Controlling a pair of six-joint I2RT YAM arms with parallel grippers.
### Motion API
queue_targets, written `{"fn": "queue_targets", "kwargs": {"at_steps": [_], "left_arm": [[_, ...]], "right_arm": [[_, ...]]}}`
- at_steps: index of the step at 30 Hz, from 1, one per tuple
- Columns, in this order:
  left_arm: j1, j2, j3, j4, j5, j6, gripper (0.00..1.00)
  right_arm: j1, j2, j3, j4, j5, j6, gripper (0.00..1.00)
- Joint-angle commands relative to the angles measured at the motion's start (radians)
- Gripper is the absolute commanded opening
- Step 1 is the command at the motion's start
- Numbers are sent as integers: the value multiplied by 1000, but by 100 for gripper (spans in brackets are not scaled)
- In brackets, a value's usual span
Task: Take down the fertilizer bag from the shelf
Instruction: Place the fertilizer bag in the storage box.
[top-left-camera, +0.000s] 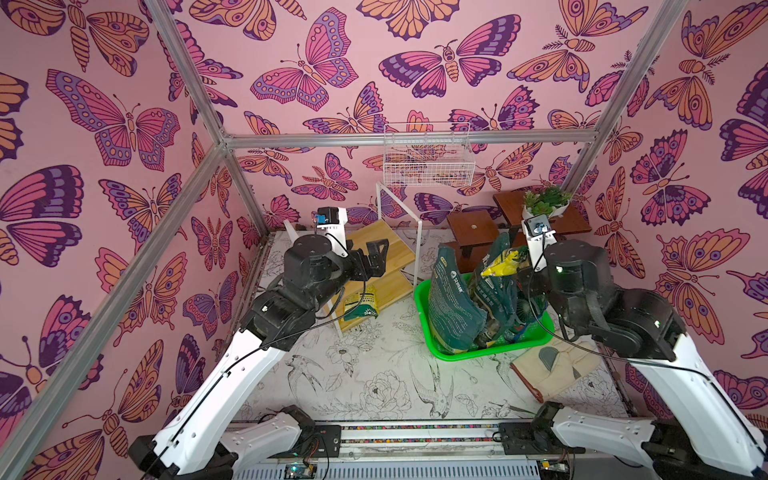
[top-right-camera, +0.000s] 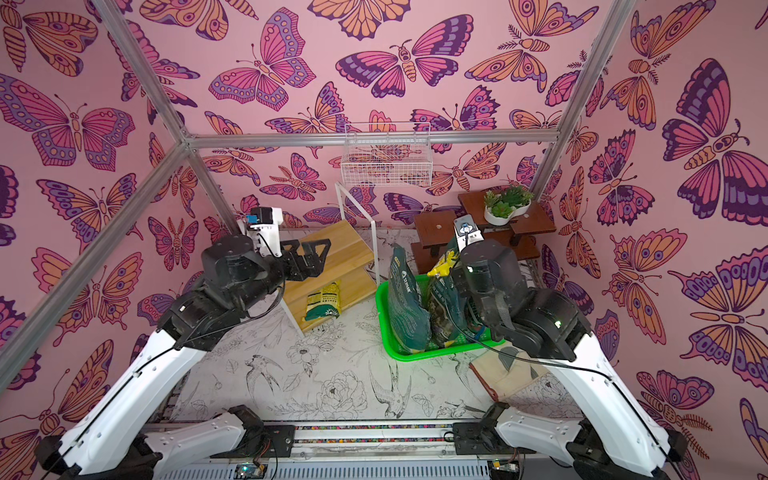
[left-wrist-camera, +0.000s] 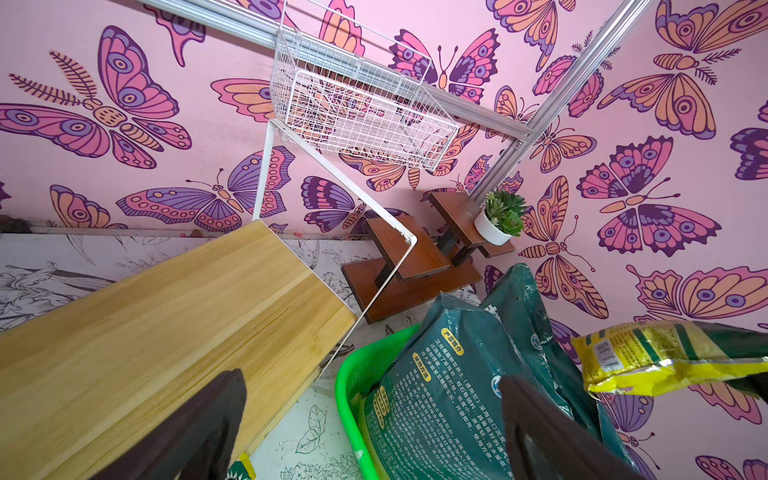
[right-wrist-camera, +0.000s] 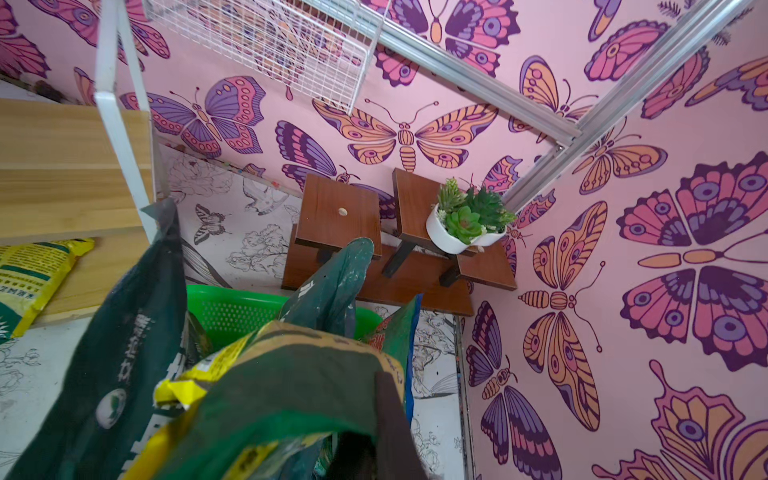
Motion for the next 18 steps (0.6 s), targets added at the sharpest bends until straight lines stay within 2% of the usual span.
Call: {"fn": "queue_targets", "kwargs": {"at_steps": [1, 5, 12, 18], "left_arm": [[-7, -23, -29, -10, -31, -2, 100], [-7, -20, -34, -6, -39, 1, 100], [-8, -9, -40, 6, -40, 1, 100], [-8, 0, -43, 12, -42, 3, 100]], "right_arm": [[-62, -12, 3, 21, 69, 63, 0], [-70, -20, -26, 57, 113, 71, 0], [-85, -26, -70, 54, 284, 72, 0], [-127, -62, -92, 42, 323, 69, 0]]}}
